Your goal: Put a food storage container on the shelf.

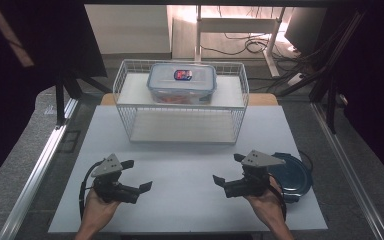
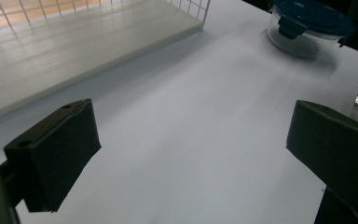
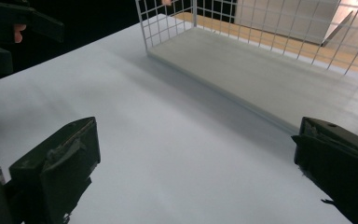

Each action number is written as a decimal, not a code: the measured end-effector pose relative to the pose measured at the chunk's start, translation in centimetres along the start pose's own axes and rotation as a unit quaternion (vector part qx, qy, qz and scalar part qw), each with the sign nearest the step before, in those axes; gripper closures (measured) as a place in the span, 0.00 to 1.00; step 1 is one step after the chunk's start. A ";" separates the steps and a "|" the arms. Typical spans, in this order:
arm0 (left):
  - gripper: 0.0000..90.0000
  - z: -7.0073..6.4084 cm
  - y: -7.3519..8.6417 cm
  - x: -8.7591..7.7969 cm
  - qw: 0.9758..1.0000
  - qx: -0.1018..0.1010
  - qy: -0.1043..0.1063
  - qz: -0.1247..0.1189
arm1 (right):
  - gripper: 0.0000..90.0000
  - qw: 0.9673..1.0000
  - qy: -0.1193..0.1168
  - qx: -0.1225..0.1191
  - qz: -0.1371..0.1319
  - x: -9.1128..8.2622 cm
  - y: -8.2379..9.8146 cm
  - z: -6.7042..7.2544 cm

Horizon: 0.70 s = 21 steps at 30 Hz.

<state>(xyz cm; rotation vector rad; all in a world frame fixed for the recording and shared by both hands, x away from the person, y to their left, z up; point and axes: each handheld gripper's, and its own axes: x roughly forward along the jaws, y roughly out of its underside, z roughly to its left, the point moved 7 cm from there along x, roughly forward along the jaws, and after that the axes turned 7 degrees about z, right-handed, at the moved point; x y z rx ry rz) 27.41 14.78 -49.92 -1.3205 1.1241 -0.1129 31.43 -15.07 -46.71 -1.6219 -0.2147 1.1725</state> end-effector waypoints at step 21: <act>0.01 -1.4 5.4 1.9 0.998 0.033 -0.025 0.039 | 0.01 0.998 0.012 -0.013 0.068 1.9 5.6 0.7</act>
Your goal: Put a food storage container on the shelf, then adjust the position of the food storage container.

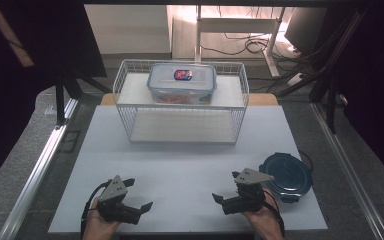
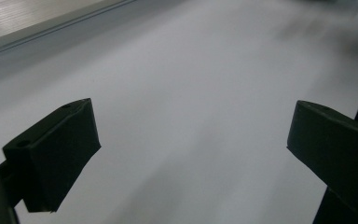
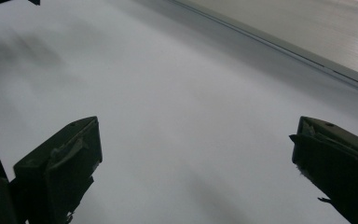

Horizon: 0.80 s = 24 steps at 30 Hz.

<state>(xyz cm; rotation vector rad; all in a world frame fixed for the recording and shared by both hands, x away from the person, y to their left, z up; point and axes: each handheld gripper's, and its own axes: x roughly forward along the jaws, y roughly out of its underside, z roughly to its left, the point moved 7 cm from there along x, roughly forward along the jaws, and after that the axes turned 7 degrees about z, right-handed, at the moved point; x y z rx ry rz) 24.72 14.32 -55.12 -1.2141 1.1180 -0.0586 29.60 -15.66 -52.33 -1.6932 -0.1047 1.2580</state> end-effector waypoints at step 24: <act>0.02 0.4 0.2 0.4 1.000 -0.020 0.021 0.002 | 0.86 0.986 0.122 0.112 0.019 -6.9 2.3 -11.3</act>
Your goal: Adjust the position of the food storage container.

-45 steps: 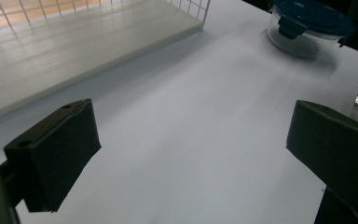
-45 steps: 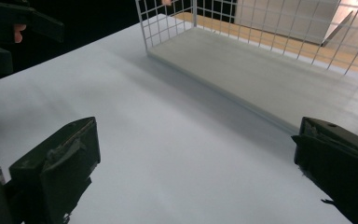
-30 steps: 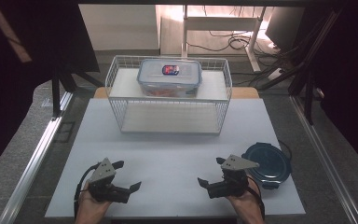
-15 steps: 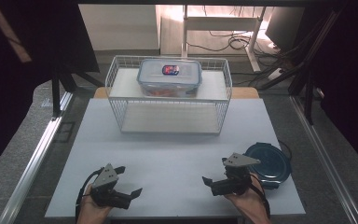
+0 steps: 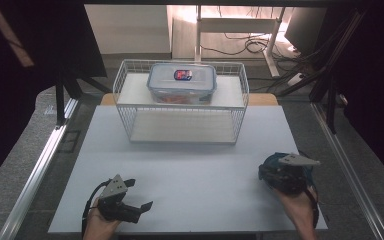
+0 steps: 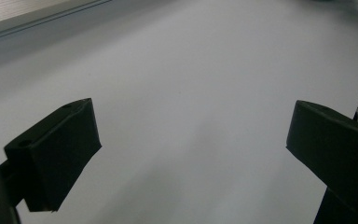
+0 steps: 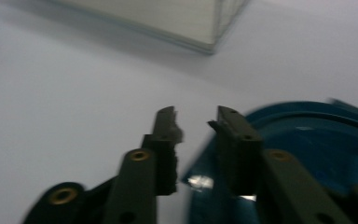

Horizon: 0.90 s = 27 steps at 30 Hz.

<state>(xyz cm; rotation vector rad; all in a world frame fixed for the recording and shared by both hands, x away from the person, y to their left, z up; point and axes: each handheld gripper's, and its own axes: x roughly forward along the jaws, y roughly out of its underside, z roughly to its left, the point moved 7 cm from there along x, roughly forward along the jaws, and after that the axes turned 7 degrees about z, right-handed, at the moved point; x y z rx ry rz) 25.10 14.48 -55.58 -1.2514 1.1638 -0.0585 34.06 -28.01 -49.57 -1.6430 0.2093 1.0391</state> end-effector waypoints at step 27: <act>0.03 0.4 0.0 0.2 1.000 -0.016 0.012 0.001 | 0.99 0.977 0.146 0.147 0.044 -2.8 5.5 -11.9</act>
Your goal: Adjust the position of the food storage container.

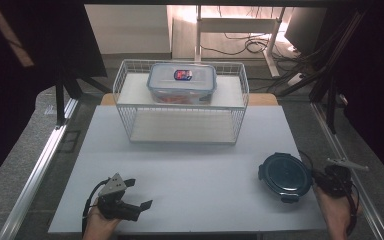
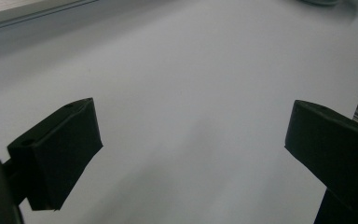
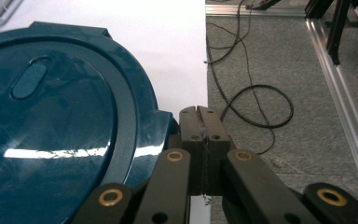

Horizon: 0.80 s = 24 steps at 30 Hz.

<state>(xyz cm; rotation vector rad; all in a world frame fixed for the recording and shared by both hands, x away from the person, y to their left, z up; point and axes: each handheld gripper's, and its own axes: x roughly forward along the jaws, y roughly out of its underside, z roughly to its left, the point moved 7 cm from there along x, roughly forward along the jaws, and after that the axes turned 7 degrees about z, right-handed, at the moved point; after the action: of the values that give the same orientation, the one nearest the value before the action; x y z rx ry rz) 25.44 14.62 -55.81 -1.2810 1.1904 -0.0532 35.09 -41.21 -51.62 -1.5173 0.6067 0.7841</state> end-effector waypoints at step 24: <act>0.03 -0.1 0.1 0.4 1.000 -0.004 0.007 0.009 | 1.00 0.992 -0.083 -0.084 0.036 0.4 0.4 9.6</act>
<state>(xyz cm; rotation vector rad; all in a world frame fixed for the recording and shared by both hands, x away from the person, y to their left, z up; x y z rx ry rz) 25.50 14.37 -56.08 -1.2787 1.2149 -0.0449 33.91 -31.74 -52.26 -1.5710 0.4822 1.0277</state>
